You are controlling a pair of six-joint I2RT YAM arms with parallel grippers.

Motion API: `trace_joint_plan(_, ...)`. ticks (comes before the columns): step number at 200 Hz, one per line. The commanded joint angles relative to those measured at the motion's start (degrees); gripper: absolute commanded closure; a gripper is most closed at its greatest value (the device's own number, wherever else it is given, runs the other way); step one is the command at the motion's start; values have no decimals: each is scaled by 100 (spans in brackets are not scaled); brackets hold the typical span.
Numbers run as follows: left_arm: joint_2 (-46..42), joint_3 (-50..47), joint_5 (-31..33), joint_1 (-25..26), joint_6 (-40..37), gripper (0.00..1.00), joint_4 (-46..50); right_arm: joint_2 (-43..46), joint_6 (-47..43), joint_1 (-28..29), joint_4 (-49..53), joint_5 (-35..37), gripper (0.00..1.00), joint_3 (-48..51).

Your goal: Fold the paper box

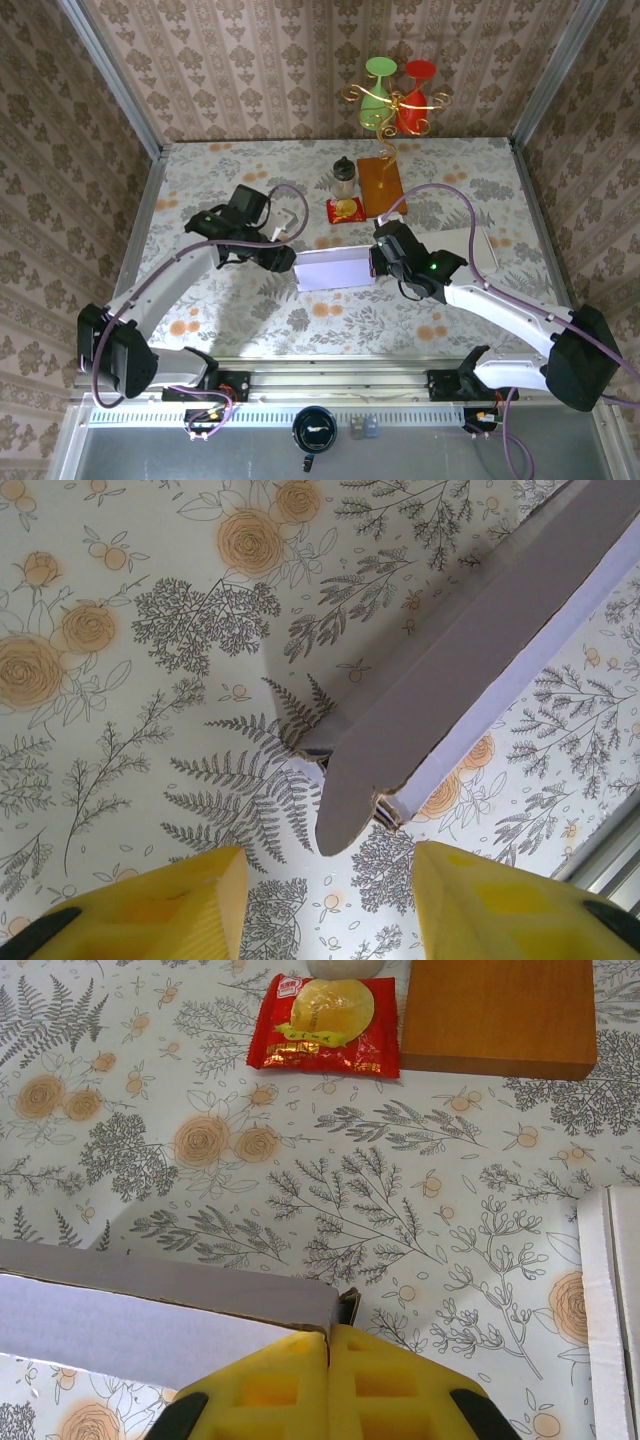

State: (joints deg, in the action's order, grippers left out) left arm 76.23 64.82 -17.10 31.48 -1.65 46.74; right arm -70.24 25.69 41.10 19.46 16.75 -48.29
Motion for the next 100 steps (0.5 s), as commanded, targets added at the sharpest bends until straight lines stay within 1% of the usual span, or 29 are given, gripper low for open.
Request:
trace_joint_plan(1,128,194,22,67,-90,56,54,-120,82,54,426,-99,100,-15)
trace_joint_plan(24,223,237,58,68,-47,63,54,-113,92,55,419,-96,100,-13)
trace_joint_plan(56,331,309,92,86,2,70,27,-104,96,55,418,-102,100,-5)
trace_joint_plan(100,386,339,58,129,60,77,-26,-104,86,52,418,-104,100,9)
